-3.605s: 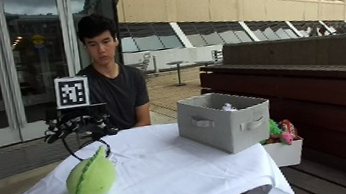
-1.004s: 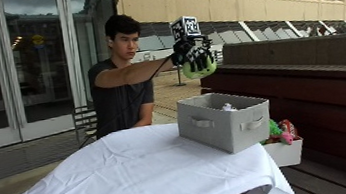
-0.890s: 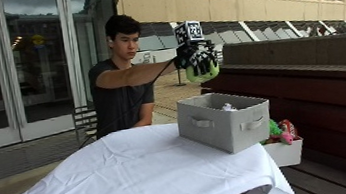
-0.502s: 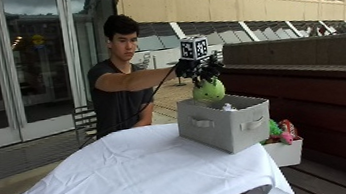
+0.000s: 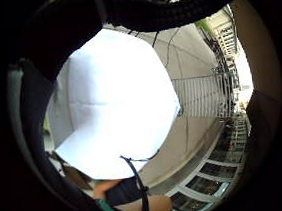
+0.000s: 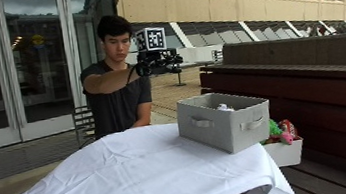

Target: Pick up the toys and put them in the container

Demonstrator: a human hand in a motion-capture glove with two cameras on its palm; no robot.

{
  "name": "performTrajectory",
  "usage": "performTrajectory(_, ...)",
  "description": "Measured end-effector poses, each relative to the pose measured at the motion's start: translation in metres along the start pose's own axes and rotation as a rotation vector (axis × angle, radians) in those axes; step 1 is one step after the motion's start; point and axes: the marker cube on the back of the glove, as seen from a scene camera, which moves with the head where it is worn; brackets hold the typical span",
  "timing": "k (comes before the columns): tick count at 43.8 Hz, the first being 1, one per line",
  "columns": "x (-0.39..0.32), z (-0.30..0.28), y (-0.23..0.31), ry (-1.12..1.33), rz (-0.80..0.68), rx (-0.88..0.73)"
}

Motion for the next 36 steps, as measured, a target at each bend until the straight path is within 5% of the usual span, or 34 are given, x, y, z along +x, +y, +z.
performTrajectory(6,0.034,0.001,0.017,0.003,0.238,-0.038)
performTrajectory(12,0.088,0.018,0.027,0.038,0.074,0.046)
performTrajectory(28,0.133,0.044,0.052,0.033,0.152,0.046)
performTrajectory(33,0.125,0.041,0.071,0.003,0.385,-0.114)
performTrajectory(36,0.137,0.047,0.064,0.015,0.25,0.006)
